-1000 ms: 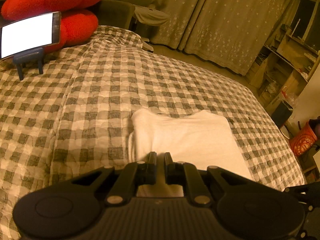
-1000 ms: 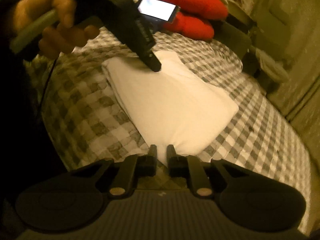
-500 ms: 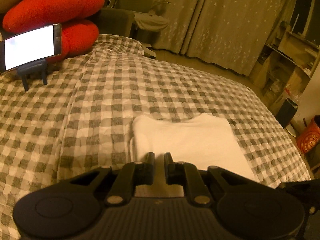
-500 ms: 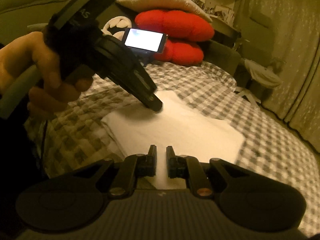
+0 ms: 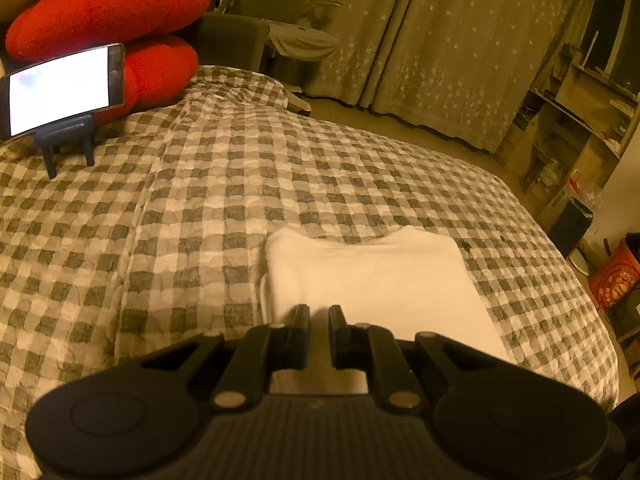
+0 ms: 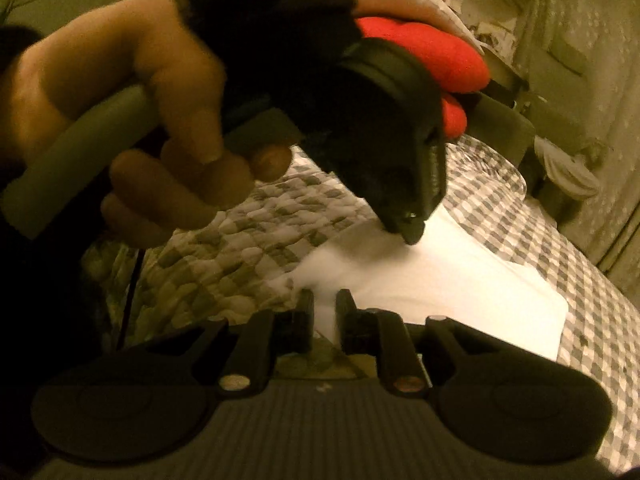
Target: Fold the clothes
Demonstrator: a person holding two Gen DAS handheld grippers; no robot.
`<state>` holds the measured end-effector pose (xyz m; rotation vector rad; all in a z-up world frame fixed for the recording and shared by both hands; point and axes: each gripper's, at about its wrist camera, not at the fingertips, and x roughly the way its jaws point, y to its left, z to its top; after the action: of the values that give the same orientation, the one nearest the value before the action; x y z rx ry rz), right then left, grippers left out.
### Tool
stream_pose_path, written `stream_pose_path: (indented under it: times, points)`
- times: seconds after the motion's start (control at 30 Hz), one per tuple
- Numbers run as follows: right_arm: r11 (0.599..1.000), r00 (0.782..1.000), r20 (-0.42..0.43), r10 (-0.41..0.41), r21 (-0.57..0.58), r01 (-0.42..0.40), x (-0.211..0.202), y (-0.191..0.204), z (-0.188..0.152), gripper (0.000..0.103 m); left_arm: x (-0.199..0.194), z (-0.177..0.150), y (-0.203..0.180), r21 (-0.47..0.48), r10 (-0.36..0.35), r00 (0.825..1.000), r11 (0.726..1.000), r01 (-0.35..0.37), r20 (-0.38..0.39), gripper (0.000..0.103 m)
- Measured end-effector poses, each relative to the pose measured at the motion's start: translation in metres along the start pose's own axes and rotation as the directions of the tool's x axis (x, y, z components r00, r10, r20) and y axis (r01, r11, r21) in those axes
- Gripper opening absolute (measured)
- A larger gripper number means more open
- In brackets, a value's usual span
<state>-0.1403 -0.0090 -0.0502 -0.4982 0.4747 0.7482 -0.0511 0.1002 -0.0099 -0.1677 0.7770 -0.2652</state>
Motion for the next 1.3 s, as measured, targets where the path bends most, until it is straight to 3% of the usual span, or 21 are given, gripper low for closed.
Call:
stream_pose_path:
  times: [0.1,0.23,0.47,0.57,0.77,0.83,1.17,1.3]
  points:
    - [1.0,1.0,0.006,-0.011,-0.025,0.011,-0.002,0.005,-0.002,0.02,-0.001,0.001,0.002,-0.005,-0.006,1.0,1.0,0.006,0.001,0.01]
    - [0.999,0.999,0.025,0.027,0.041,-0.028,-0.012,-0.002,0.004,0.019,-0.003,0.001,0.004,-0.016,-0.006,1.0,1.0,0.006,0.006,0.01]
    - [0.999,0.999,0.047,0.006,0.05,-0.009,-0.018,0.0,0.007,0.018,-0.007,0.003,0.014,-0.053,0.013,1.0,0.999,-0.012,0.018,0.01]
    - [0.998,0.998,0.055,-0.008,0.056,0.005,-0.02,-0.003,0.006,0.024,-0.008,0.004,0.017,-0.064,0.022,1.0,0.998,-0.02,0.02,0.01]
    - [0.995,0.998,0.064,-0.013,0.103,0.006,-0.018,-0.015,0.008,0.027,-0.008,0.006,0.024,-0.095,0.03,0.999,0.995,-0.027,0.024,0.01]
    - [0.994,0.998,0.065,-0.008,0.113,0.001,-0.017,-0.017,0.009,0.036,-0.008,0.007,0.026,-0.108,0.028,0.999,0.994,-0.025,0.024,0.01]
    - [0.995,0.998,0.063,-0.014,0.096,0.008,-0.008,-0.012,0.017,0.037,-0.006,0.006,0.034,-0.147,0.014,1.0,0.989,-0.012,0.013,0.011]
    - [0.998,0.997,0.06,-0.038,0.048,0.035,-0.002,-0.002,0.019,0.045,-0.007,0.006,0.039,-0.17,0.014,1.0,0.985,-0.011,0.013,0.011]
